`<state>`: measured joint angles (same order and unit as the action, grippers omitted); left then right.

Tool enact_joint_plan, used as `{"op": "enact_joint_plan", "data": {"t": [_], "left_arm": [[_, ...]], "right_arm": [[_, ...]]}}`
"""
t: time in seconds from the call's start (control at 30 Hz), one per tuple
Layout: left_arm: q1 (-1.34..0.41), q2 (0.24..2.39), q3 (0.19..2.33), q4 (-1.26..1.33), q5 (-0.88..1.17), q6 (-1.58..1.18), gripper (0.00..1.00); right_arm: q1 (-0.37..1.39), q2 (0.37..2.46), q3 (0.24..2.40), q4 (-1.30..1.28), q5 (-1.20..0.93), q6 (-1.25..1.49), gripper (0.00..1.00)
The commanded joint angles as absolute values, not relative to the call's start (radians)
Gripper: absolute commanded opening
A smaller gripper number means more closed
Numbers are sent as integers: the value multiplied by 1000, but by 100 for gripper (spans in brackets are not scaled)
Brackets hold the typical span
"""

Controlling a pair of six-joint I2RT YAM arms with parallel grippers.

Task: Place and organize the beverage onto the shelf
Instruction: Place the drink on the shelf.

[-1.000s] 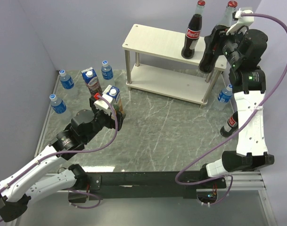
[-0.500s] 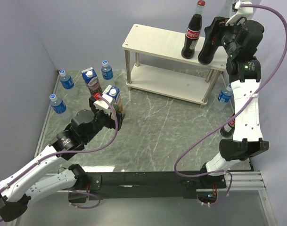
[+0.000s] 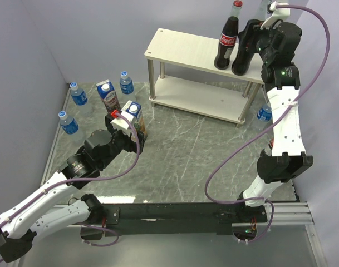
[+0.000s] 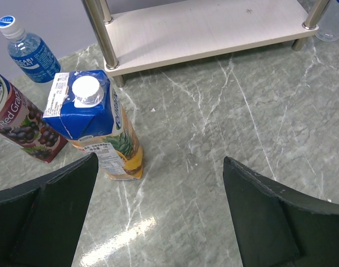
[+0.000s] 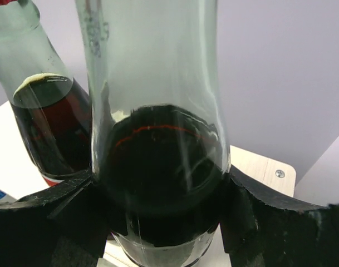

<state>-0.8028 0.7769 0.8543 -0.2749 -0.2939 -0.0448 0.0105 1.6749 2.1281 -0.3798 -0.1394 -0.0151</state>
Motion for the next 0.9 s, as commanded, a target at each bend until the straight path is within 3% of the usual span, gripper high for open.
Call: {"op": "enact_joint_plan", "data": {"t": [0.0,0.47,0.73,0.87], "left_arm": [[-807,778,862,-262,-304,-35,99],[-805,782,862,-264,-301,-35,99],[-807,778,862,-264,-305,-35,100],[-807,776,862,-264,-307,-37,100]], "right_arm": [[5,1621,2230,-72,-130,-5,0],[5,1635,2203,-51,-141,-20,1],[5,1635,2180,-46,-143,-26,15],[5,1632,2171,-44,-146,-25,27]]}}
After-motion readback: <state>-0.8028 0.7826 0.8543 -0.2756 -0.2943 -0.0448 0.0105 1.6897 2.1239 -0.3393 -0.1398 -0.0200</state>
